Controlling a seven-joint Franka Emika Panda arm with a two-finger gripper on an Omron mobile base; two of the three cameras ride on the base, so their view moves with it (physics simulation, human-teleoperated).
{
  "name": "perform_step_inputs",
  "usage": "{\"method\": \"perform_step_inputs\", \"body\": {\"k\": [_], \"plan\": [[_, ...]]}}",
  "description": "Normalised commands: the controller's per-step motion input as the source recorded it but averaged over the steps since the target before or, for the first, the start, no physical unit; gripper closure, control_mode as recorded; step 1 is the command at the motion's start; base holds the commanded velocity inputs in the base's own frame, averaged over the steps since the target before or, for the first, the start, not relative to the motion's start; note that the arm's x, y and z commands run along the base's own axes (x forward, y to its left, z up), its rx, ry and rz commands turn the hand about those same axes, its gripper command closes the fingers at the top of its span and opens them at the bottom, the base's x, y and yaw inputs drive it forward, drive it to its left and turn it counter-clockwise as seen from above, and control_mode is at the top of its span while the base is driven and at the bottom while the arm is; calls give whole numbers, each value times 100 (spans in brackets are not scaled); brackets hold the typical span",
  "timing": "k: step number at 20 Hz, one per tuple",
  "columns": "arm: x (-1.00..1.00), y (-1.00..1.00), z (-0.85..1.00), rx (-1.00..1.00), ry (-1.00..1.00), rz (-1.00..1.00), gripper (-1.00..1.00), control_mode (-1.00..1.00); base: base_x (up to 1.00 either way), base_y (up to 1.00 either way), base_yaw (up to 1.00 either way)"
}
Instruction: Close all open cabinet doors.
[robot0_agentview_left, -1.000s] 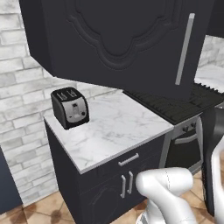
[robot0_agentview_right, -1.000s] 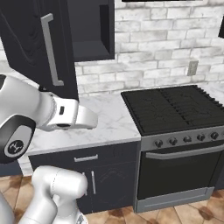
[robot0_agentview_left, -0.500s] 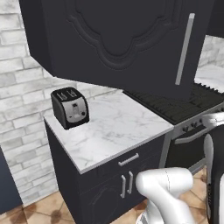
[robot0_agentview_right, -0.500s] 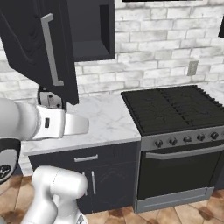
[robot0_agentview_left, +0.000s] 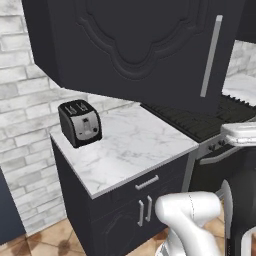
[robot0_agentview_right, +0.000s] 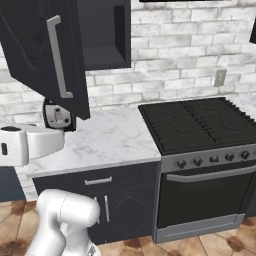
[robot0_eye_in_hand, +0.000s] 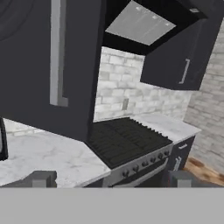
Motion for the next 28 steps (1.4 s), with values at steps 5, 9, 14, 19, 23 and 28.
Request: {"method": "perform_step_inputs", "body": {"k": [5,9,14,19,23,28], "plan": [[-1,70,0,7,-25,1,-100,-100,0,0,0],[-4,10,-1,28,-30,8,-100,-100,0,0,0],[1,0,-1,6,-5,1,-100,-100,0,0,0],[21,0,0,0,0,0,-100,-100,0,0,0],[33,0,0,0,0,0,-100,-100,0,0,0],[37,0,0,0,0,0,-100,-100,0,0,0]]}}
